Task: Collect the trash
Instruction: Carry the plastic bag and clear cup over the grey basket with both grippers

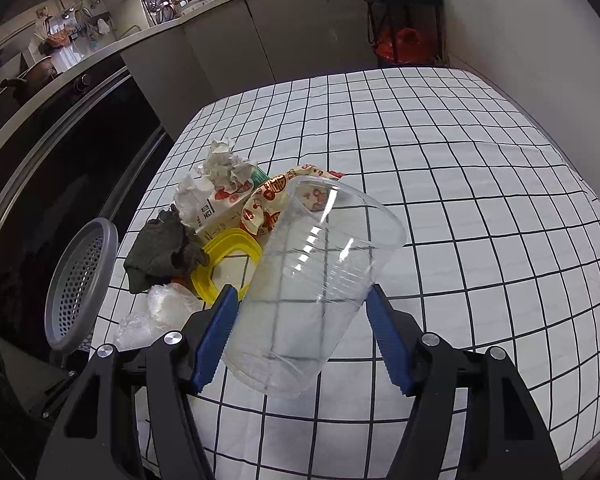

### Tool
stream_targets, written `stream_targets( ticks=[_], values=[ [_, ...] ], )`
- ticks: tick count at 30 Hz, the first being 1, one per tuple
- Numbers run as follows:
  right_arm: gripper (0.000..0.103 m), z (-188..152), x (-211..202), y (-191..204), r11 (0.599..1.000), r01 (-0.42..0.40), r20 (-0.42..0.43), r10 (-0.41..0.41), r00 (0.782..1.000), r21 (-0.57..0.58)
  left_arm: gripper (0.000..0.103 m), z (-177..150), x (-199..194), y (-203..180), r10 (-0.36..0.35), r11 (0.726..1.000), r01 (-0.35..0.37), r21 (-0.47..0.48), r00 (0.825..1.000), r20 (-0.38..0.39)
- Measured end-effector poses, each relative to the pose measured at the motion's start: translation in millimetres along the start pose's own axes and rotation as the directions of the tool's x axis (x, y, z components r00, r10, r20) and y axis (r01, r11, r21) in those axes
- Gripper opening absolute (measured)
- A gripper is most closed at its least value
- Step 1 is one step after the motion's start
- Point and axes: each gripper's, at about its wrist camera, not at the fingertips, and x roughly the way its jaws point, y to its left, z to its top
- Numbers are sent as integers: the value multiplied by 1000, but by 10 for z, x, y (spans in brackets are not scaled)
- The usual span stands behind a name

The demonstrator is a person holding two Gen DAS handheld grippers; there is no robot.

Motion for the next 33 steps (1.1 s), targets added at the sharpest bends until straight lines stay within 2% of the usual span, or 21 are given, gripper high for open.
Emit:
stream_targets(
  ticks=[7, 13, 18, 22, 25, 31, 33],
  values=[
    [64, -10, -140, 245, 998, -45, 23, 46, 999, -52, 13, 186, -456, 331, 54, 998, -50, -43, 994, 99],
    [64, 53, -201, 763, 982, -111, 40, 119, 992, -153, 13, 350, -659, 952, 196, 977, -183, -105, 972, 132],
    [64, 92, -58, 1338, 947, -199, -11, 202, 979, -252, 13, 495, -701, 1539, 305, 946, -284, -158, 943, 132],
    [64, 113, 84, 1837, 913, -222, -31, 225, 974, -341, 13, 549, -703, 1953, 350, 925, -324, -200, 930, 111],
    [64, 130, 236, 2197, 883, -240, -61, 236, 970, -403, 14, 569, -642, 2200, 394, 903, -366, -224, 915, 92],
    [64, 163, 558, 2721, 829, -285, -118, 262, 958, -481, 14, 481, -447, 2535, 399, 886, -374, -273, 916, 41],
    [64, 172, 663, 2851, 808, -297, -141, 262, 955, -509, 14, 429, -354, 2619, 383, 885, -366, -287, 924, 5]
  ],
)
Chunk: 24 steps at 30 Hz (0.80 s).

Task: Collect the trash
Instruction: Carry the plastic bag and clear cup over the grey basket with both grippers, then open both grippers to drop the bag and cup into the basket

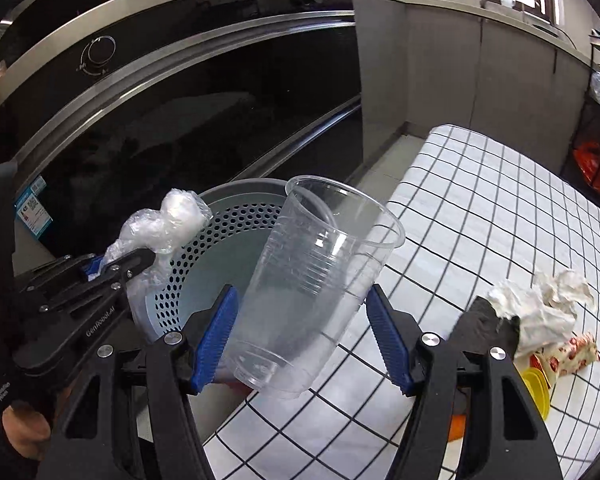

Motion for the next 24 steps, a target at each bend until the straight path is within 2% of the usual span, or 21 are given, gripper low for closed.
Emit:
stream_targets(
  ticks=[6, 15, 24],
  values=[
    [64, 137, 379, 120, 998, -43, -57, 40, 998, -48, 14, 9, 163, 166, 9, 999, -11, -47, 999, -32],
    [64, 186, 730, 107, 994, -89, -123, 81, 989, -58, 14, -35, 348, 378, -18, 994, 8, -109, 995, -95],
    [64, 250, 947, 140, 996, -67, -151, 58, 987, -55, 17, -56, 406, 377, -41, 994, 28, -101, 991, -127]
  ],
)
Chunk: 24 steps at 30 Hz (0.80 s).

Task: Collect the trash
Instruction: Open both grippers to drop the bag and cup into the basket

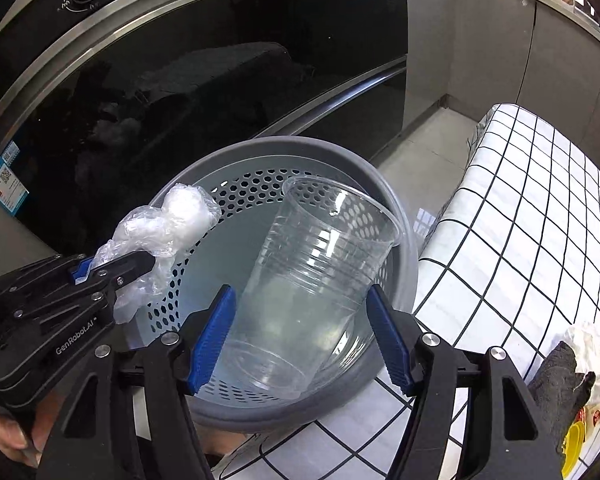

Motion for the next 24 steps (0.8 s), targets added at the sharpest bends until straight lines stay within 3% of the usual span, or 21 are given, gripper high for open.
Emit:
stream_targets(
  ticks=[3, 5, 6, 8, 24],
  values=[
    [66, 1, -23, -3, 1000, 5, 1, -5, 1000, 1, 20, 13, -14, 22, -2, 1000, 2, -1, 1000, -2],
    [69, 2, -44, 6, 1000, 17, 9, -17, 1000, -2, 34, 14, -26, 17, 7, 1000, -7, 1, 1000, 7],
    [75, 9, -46, 12, 1000, 18, 10, -18, 1000, -4, 39, 12, -38, 16, 10, 1000, -10, 3, 1000, 11],
    [79, 3, -83, 22, 1000, 18, 16, -18, 1000, -2, 59, 13, -52, 11, 18, 1000, -18, 3, 1000, 21],
    [81, -16, -173, -26, 999, 44, 37, -45, 998, 15, 62, 5, -95, 41, 27, 1000, -27, -3, 999, 36]
  ],
)
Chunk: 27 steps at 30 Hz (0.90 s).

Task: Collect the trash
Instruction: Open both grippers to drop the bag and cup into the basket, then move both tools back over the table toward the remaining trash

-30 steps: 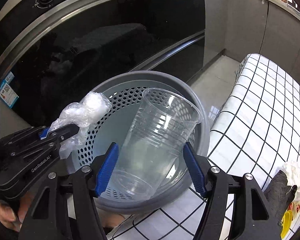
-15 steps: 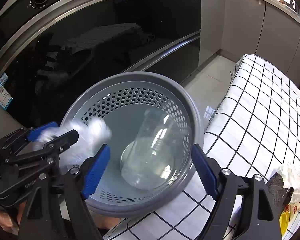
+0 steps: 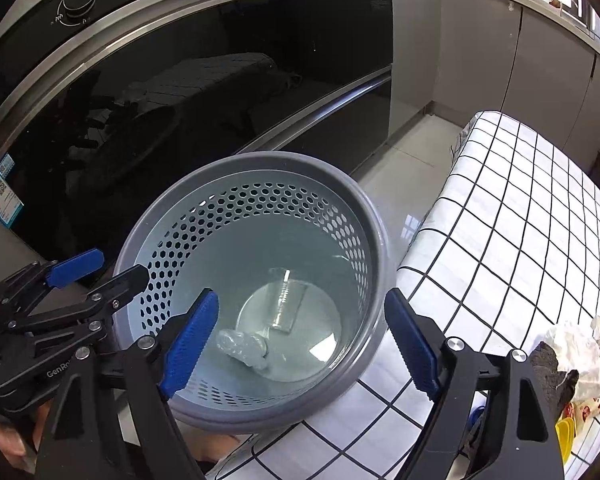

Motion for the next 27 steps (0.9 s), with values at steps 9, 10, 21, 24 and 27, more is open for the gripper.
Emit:
stream_targets(
  ticks=[9, 10, 21, 24, 27],
  values=[
    [81, -268, -342, -124, 998, 37, 43, -39, 998, 58, 69, -63, -134, -96, -14, 1000, 13, 25, 999, 39],
    [81, -325, -407, -149, 997, 44, 51, -47, 998, 66, 70, -75, -156, -119, -20, 999, 18, 31, 999, 44],
    [81, -1029, -1263, -867, 961, 169, 158, -206, 966, 217, 78, -298, -411, -606, -125, 987, 118, 106, 990, 60],
    [81, -1230, -1417, -1172, 942, 201, 154, -248, 957, 268, 78, -362, -460, -800, -140, 982, 130, 137, 988, 64],
    [81, -1383, -1518, -1481, 922, 217, 141, -272, 952, 320, 80, -433, -510, -1038, -153, 974, 138, 178, 986, 72]
  ],
)
